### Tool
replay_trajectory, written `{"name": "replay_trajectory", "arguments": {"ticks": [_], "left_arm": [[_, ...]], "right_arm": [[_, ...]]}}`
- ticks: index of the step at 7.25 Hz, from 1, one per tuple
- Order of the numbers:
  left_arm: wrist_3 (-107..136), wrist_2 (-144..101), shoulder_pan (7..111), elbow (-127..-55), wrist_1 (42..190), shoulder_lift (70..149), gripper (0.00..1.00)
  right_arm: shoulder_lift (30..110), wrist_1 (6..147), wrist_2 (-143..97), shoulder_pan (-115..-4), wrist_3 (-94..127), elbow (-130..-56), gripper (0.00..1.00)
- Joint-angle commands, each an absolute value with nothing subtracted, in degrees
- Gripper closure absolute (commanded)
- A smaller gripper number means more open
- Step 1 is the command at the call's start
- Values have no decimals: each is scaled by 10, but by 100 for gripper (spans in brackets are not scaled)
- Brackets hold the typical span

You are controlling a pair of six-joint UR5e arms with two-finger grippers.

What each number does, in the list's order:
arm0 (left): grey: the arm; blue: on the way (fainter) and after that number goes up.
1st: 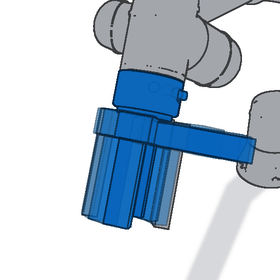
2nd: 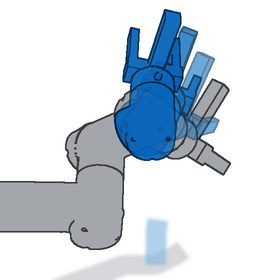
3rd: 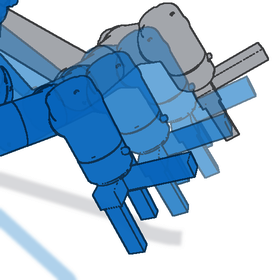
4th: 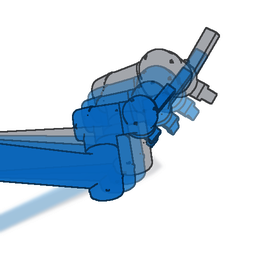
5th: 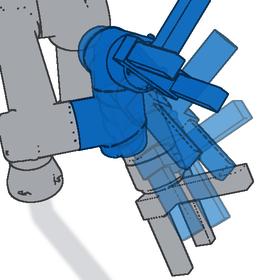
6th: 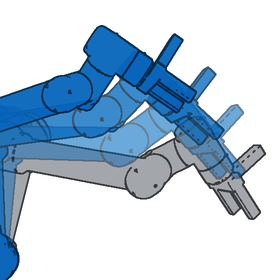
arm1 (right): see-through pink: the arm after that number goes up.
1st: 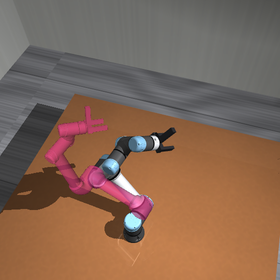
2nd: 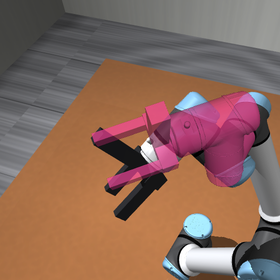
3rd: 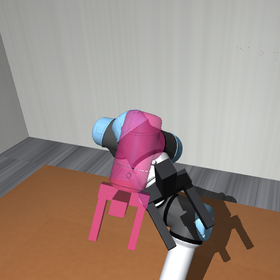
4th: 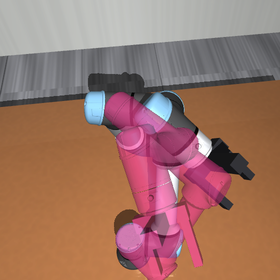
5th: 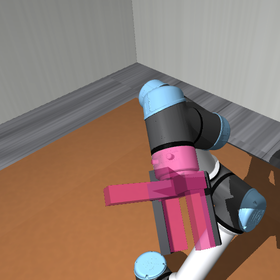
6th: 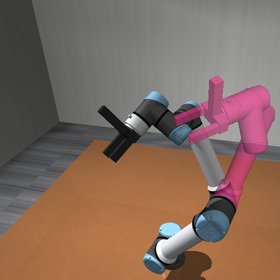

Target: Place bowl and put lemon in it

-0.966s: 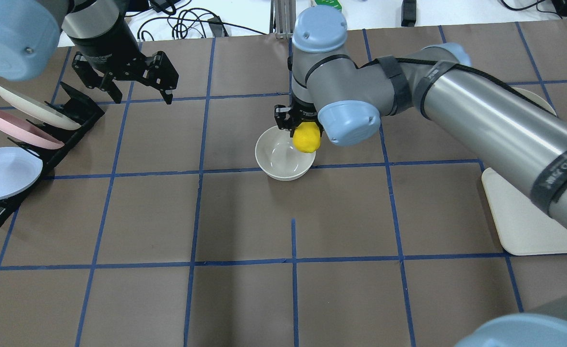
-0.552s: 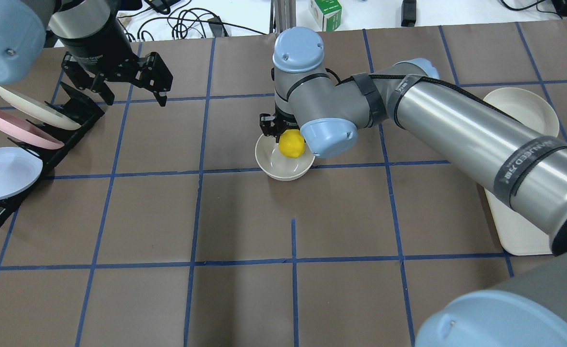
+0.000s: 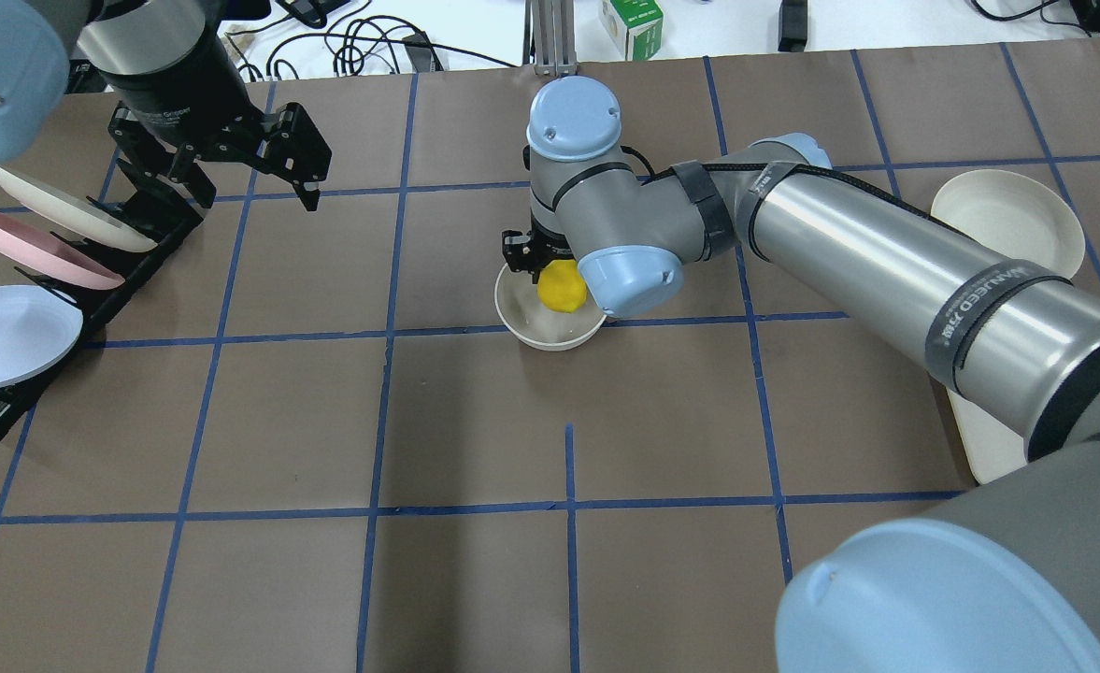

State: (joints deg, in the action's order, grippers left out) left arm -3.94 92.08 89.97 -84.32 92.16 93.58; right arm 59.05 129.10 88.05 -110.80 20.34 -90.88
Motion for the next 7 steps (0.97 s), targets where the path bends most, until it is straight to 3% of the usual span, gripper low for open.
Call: {"name": "replay_trajectory", "arguments": {"ticks": [1, 3, 5, 6, 7], "left_arm": [[-40, 919, 900, -844, 924, 935, 0], [-40, 919, 901, -844, 924, 937, 0], [-36, 917, 901, -844, 923, 944, 0], [-37, 918, 903, -845, 924, 940, 0], [-37, 917, 903, -845, 923, 946, 0]], "right_arm": [[581, 1291, 879, -1109, 201, -910, 99], [573, 1291, 879, -1112, 200, -911, 94], [569, 1291, 879, -1112, 200, -911, 44], [570, 1292, 880, -1114, 201, -911, 31], [573, 1292, 882, -1116, 201, -910, 6]]}}
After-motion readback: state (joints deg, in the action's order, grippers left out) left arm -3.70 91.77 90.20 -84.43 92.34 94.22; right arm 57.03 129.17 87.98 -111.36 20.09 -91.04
